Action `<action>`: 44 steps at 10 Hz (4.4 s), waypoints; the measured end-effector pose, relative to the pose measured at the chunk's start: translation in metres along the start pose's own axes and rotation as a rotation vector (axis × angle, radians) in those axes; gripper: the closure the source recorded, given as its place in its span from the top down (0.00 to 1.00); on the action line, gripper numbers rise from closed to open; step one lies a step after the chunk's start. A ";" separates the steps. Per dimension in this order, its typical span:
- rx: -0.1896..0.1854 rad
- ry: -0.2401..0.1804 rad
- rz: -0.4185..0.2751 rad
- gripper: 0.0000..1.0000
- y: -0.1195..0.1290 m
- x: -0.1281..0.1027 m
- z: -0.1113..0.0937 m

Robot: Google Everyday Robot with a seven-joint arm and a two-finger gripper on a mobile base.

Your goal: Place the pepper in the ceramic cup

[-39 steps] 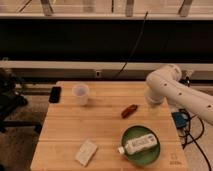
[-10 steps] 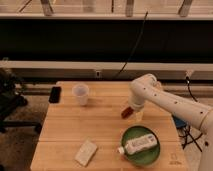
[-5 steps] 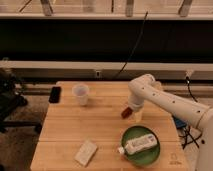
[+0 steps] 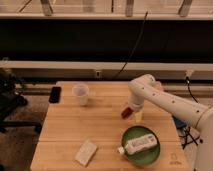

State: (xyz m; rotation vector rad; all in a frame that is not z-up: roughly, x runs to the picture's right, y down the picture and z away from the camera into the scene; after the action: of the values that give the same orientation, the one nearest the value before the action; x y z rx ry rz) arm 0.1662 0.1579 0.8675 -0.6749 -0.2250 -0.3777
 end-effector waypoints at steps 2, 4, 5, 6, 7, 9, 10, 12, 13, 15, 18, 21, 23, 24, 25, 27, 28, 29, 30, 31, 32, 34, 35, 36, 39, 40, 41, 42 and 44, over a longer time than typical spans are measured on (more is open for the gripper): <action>-0.002 -0.002 -0.003 0.80 0.000 0.001 0.001; -0.005 -0.003 -0.006 0.80 0.001 0.001 0.002; -0.005 -0.004 -0.008 0.80 0.000 0.001 0.003; -0.006 -0.004 -0.010 0.80 0.000 0.002 0.004; -0.007 -0.005 -0.011 0.80 0.000 0.002 0.004; -0.011 -0.005 -0.014 0.77 0.001 0.002 0.006; -0.011 -0.005 -0.015 0.74 0.001 0.003 0.006; -0.014 -0.006 -0.019 0.77 0.001 0.003 0.007; -0.014 -0.005 -0.020 0.77 0.001 0.003 0.007; -0.016 -0.004 -0.023 0.74 0.001 0.004 0.007; -0.019 -0.004 -0.029 0.51 0.002 0.004 0.008; -0.023 -0.002 -0.035 0.41 0.002 0.005 0.009; -0.025 0.017 -0.044 0.20 0.008 0.002 -0.002; -0.023 0.023 -0.047 0.13 0.007 0.000 -0.009; -0.022 0.029 -0.055 0.03 0.006 -0.004 -0.018; -0.025 0.049 -0.063 0.00 0.005 -0.008 -0.026; -0.024 0.056 -0.069 0.00 0.002 -0.012 -0.033; -0.023 0.070 -0.078 0.00 -0.004 -0.019 -0.042; -0.025 0.079 -0.086 0.00 -0.009 -0.026 -0.047; -0.025 0.084 -0.093 0.00 -0.017 -0.033 -0.050; -0.027 0.091 -0.106 0.00 -0.027 -0.042 -0.054; -0.029 0.113 -0.114 0.00 -0.035 -0.041 -0.060; -0.023 0.120 -0.123 0.00 -0.043 -0.047 -0.064; -0.020 0.124 -0.130 0.00 -0.051 -0.055 -0.066; -0.007 0.146 -0.159 0.00 -0.082 -0.071 -0.074; -0.003 0.155 -0.167 0.00 -0.088 -0.074 -0.077; -0.001 0.164 -0.176 0.00 -0.092 -0.078 -0.079; 0.002 0.169 -0.187 0.00 -0.099 -0.088 -0.080; 0.014 0.183 -0.224 0.00 -0.120 -0.116 -0.086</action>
State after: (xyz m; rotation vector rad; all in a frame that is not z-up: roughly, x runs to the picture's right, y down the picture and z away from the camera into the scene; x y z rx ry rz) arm 0.0188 0.0470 0.8322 -0.5989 -0.1289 -0.6483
